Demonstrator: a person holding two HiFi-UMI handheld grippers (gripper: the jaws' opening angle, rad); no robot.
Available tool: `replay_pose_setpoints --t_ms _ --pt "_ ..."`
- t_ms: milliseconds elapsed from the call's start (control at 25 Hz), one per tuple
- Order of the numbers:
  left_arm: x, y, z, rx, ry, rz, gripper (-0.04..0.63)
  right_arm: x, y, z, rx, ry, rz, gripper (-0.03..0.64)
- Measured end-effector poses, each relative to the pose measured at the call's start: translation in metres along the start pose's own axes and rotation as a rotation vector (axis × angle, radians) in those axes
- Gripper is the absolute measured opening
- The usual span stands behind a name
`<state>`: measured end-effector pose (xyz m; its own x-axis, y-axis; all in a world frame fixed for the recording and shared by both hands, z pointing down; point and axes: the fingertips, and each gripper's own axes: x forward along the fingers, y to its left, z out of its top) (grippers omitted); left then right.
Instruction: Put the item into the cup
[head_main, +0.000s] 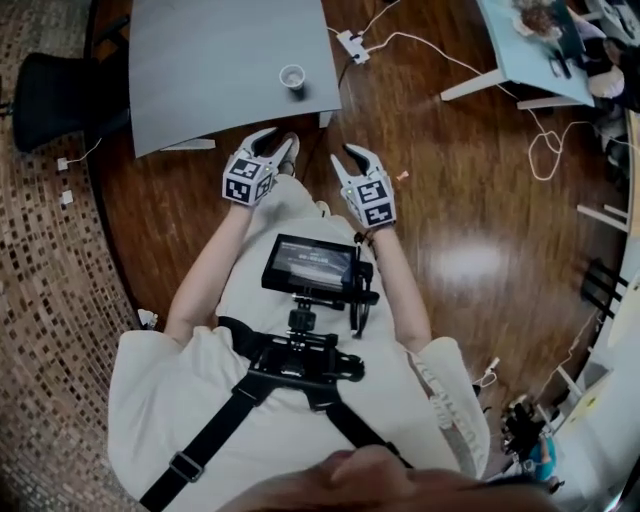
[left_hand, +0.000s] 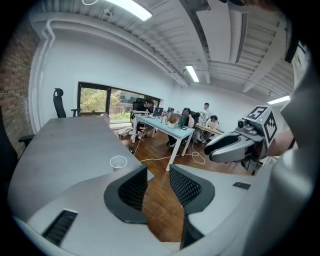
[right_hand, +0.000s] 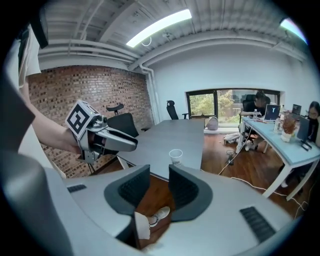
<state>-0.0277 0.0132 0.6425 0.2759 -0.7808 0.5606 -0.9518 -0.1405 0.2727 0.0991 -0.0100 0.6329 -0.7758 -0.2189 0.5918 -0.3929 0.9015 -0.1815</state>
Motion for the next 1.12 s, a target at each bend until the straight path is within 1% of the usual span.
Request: replay_pose_setpoints --t_ms 120,200,320,400,520,720,920,1040,1120 --pt "-0.022 -0.027 -0.015 -0.012 -0.012 0.018 0.144 -0.017 0.010 -0.018 -0.005 0.003 0.022 0.138" --pt "-0.045 -0.035 -0.024 -0.010 -0.027 0.034 0.144 -0.023 0.021 -0.023 -0.019 -0.003 0.037 0.138" --pt "-0.074 -0.030 -0.032 -0.013 -0.048 0.066 0.144 -0.024 0.034 -0.021 -0.029 -0.018 0.055 0.136" --pt "-0.082 -0.021 -0.033 -0.029 -0.057 0.092 0.144 -0.024 0.038 -0.012 -0.028 -0.041 0.065 0.127" --pt "-0.088 -0.015 -0.034 -0.050 -0.067 0.124 0.144 -0.022 0.043 -0.012 -0.011 -0.054 0.089 0.127" --pt "-0.110 -0.019 -0.042 -0.067 -0.075 0.141 0.144 -0.029 0.068 -0.022 -0.006 -0.039 0.124 0.127" --pt "-0.149 0.001 -0.060 -0.091 -0.097 0.145 0.144 -0.030 0.097 -0.020 -0.052 -0.027 0.112 0.127" --pt "-0.165 0.015 -0.068 -0.106 -0.095 0.134 0.144 -0.031 0.103 -0.009 -0.071 -0.030 0.077 0.127" --pt "-0.178 0.025 -0.072 -0.100 -0.091 0.124 0.144 -0.030 0.108 -0.002 -0.055 -0.036 0.048 0.127"
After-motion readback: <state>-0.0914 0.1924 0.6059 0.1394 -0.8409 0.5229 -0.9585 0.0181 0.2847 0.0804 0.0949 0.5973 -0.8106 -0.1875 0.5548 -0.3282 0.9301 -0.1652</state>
